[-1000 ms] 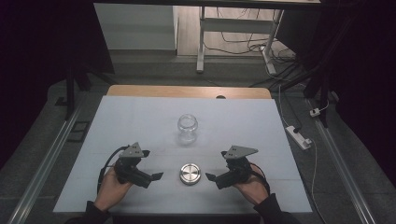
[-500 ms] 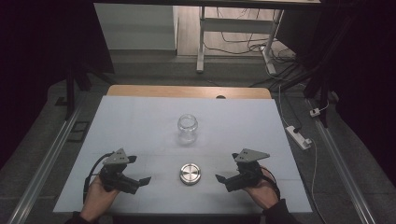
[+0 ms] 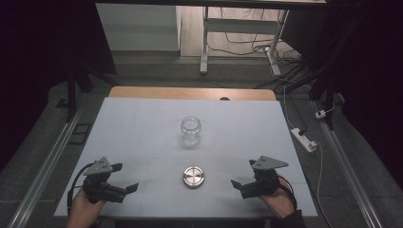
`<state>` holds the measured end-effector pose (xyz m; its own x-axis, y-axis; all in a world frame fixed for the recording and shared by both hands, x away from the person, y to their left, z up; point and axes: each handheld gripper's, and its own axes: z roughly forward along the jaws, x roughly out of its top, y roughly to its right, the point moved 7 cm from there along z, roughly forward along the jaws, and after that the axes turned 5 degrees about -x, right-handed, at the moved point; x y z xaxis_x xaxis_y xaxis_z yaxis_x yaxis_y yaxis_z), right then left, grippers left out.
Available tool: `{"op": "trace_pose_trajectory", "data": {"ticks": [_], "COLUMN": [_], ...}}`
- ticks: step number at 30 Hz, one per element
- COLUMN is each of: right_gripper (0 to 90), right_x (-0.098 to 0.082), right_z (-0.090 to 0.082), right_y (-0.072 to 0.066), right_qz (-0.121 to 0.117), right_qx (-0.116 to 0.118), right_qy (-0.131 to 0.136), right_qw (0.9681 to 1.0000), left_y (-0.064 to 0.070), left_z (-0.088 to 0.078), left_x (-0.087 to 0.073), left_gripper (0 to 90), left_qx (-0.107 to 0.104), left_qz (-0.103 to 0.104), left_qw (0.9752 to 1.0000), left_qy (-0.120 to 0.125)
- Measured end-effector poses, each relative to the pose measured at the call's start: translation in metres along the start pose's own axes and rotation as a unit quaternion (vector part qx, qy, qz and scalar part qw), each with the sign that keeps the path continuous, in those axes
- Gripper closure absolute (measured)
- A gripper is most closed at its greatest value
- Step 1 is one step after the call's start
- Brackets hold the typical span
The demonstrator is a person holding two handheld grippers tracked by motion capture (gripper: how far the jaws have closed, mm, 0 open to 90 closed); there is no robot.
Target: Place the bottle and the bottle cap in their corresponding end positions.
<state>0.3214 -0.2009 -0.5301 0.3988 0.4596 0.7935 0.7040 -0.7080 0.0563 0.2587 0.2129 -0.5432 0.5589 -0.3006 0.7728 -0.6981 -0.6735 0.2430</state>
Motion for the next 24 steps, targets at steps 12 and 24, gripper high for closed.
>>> {"op": "trace_pose_trajectory", "data": {"ticks": [12, 24], "right_gripper": [0.0, 0.0], "right_x": [-0.017, -0.037], "right_z": [-0.019, -0.036], "right_y": [0.019, 0.032], "right_qz": [0.019, 0.051], "right_qx": [-0.042, -0.062], "right_qy": [-0.003, -0.016], "right_qw": [0.9989, 0.9967], "left_y": [-0.007, -0.012], "left_z": [-0.019, -0.029], "left_x": [-0.024, -0.047], "left_gripper": [0.0, 0.0], "left_qx": [0.026, 0.049], "left_qz": [-0.023, -0.045], "left_qw": [0.9994, 0.9978], "left_qy": [0.002, -0.009]}}
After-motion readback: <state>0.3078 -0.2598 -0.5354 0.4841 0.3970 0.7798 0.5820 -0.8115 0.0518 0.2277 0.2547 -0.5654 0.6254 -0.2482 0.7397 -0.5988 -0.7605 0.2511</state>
